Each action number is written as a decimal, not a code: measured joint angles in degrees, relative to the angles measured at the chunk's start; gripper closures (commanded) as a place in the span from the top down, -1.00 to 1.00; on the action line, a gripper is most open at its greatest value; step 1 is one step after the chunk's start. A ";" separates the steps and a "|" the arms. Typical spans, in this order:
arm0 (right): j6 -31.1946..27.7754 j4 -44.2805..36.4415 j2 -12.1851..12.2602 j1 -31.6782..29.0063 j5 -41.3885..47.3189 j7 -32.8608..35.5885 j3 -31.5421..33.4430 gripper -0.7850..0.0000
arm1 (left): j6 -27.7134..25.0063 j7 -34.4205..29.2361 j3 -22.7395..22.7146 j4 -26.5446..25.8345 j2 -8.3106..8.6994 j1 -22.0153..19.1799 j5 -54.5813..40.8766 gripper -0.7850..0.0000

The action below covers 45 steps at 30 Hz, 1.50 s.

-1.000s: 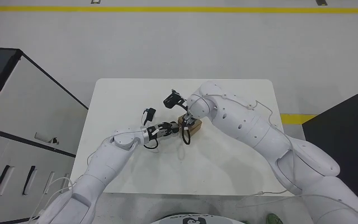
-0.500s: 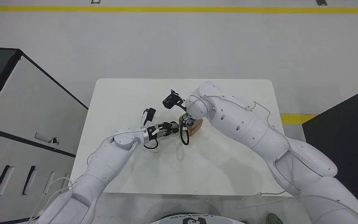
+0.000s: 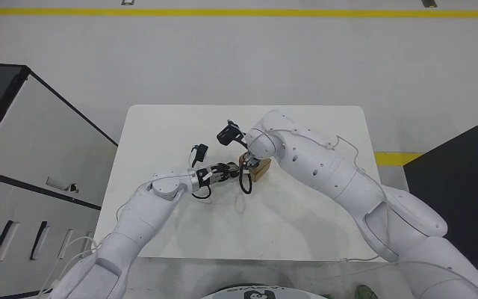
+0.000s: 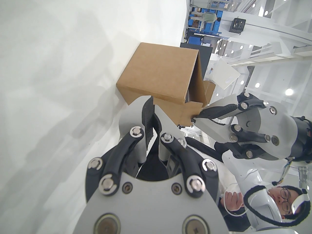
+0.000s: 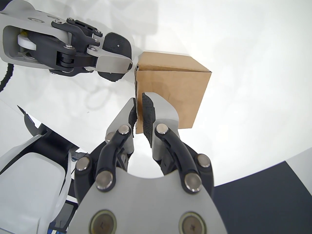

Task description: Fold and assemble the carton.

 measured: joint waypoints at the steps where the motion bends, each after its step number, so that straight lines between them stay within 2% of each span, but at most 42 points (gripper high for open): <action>1: -0.08 0.14 -0.06 -0.03 -0.06 0.05 0.02 -0.96 | 0.00 0.00 0.00 0.00 0.00 0.00 0.00 -1.00; 28: -2.05 5.53 -2.00 -0.40 0.95 -0.64 1.78 -0.96 | 0.00 0.00 0.00 0.00 0.00 0.00 0.00 -1.00; 36: -2.19 6.57 -1.77 -0.96 3.68 -2.17 4.81 -0.92 | 0.00 0.00 0.00 0.00 0.00 0.00 0.00 -1.00; 39: -2.50 7.05 -1.52 -1.31 5.21 -3.08 6.38 -1.00 | 0.00 0.00 0.00 0.00 0.00 0.00 0.00 -1.00; 45: -2.28 8.29 -0.92 -2.27 7.81 -5.56 9.61 -1.00 | 0.00 0.00 0.00 0.00 0.00 0.00 0.00 -1.00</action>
